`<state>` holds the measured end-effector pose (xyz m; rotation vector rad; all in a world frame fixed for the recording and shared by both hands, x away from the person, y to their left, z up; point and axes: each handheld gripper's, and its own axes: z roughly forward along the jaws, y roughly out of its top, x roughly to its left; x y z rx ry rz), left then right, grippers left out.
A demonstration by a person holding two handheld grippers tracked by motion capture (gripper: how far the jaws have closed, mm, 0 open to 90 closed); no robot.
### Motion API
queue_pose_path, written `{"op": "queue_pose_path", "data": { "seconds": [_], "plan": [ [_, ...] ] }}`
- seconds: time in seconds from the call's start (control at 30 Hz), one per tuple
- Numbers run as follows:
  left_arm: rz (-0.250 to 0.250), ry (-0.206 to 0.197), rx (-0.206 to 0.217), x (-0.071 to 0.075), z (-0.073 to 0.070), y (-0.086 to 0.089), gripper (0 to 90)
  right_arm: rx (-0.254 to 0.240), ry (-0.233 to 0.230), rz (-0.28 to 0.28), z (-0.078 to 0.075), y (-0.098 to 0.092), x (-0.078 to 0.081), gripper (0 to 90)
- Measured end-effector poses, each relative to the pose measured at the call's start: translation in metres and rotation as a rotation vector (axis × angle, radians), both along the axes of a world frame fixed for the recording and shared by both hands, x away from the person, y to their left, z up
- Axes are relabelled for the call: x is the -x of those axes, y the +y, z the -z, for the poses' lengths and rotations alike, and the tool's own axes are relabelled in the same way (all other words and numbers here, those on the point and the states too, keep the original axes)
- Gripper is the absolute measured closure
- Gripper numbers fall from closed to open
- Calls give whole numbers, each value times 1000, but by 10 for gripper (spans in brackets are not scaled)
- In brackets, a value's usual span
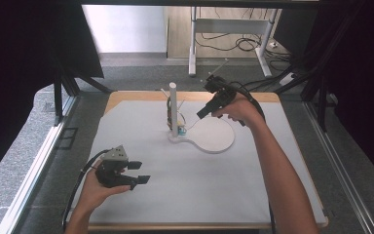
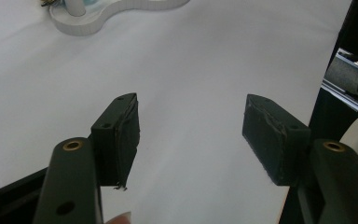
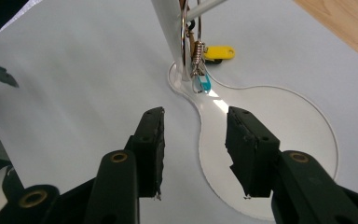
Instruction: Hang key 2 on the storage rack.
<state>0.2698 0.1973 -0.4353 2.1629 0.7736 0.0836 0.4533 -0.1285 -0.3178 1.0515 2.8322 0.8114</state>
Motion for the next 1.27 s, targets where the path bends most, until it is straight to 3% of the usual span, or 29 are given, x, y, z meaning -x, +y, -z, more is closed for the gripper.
{"op": "queue_pose_path", "data": {
  "seconds": [0.3, 0.7, 0.97, 1.07, 1.27],
  "plan": [
    [-4, 2, -7, 0, 2, -3, 370, -81, -75, 4, 9, -45, 45, 516],
    [-6, 8, -27, -3, 6, -8, 365, -199, -140, 39, 59, -104, 104, 474],
    [-11, 20, -29, -3, 8, -11, 363, -221, -187, 43, 75, -112, 124, 457],
    [-13, 14, -20, -2, 6, -9, 355, -213, -220, 72, 76, -111, 123, 442],
    [-30, 8, -13, -3, 4, -7, 350, -275, -320, 92, 79, -114, 140, 390]
  ]
}}
